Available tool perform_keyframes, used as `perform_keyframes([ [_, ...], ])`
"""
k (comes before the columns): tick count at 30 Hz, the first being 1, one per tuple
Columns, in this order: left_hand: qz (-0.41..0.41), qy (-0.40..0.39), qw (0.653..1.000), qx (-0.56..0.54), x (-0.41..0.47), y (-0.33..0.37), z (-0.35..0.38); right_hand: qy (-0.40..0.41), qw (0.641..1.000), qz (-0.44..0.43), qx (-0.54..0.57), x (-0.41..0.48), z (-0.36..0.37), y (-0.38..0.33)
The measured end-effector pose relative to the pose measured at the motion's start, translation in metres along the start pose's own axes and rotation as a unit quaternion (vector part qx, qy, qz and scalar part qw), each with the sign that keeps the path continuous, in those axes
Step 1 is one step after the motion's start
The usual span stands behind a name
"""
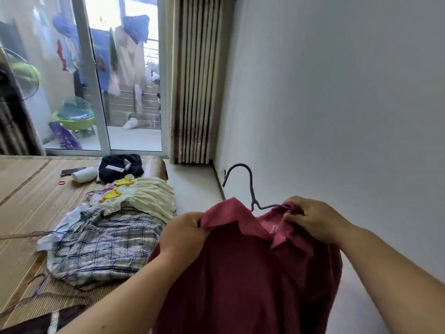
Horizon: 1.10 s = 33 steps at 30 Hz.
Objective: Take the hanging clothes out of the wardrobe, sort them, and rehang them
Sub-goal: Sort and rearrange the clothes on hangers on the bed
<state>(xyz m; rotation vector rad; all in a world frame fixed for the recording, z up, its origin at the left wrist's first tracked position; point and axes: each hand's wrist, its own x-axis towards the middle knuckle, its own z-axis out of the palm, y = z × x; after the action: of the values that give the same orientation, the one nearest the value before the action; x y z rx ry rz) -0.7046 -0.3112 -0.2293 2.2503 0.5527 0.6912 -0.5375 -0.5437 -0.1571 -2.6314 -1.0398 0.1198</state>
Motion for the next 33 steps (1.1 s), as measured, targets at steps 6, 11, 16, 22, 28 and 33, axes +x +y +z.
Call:
perform_keyframes([
  [6,-0.009,0.05,0.998,-0.025,0.097,-0.074,-0.002,0.009,0.997,-0.049,0.06,0.144,0.032,-0.003],
  [11,-0.014,0.098,0.995,-0.01,0.186,-0.133,-0.007,0.013,0.993,-0.076,0.084,0.272,0.052,-0.011],
  [16,-0.019,0.075,0.997,0.018,0.249,-0.165,0.002,0.004,0.989,-0.115,0.098,0.373,0.064,-0.017],
  [22,-0.131,0.026,0.989,0.063,0.297,-0.201,0.018,-0.06,0.975,-0.189,0.1,0.499,0.099,-0.032],
  [28,-0.299,0.128,0.944,0.044,0.315,-0.223,0.014,-0.14,0.933,-0.319,0.087,0.612,0.137,-0.094],
  [33,-0.365,0.237,0.896,0.088,0.306,-0.237,-0.01,-0.195,0.889,-0.405,0.085,0.658,0.169,-0.175],
])
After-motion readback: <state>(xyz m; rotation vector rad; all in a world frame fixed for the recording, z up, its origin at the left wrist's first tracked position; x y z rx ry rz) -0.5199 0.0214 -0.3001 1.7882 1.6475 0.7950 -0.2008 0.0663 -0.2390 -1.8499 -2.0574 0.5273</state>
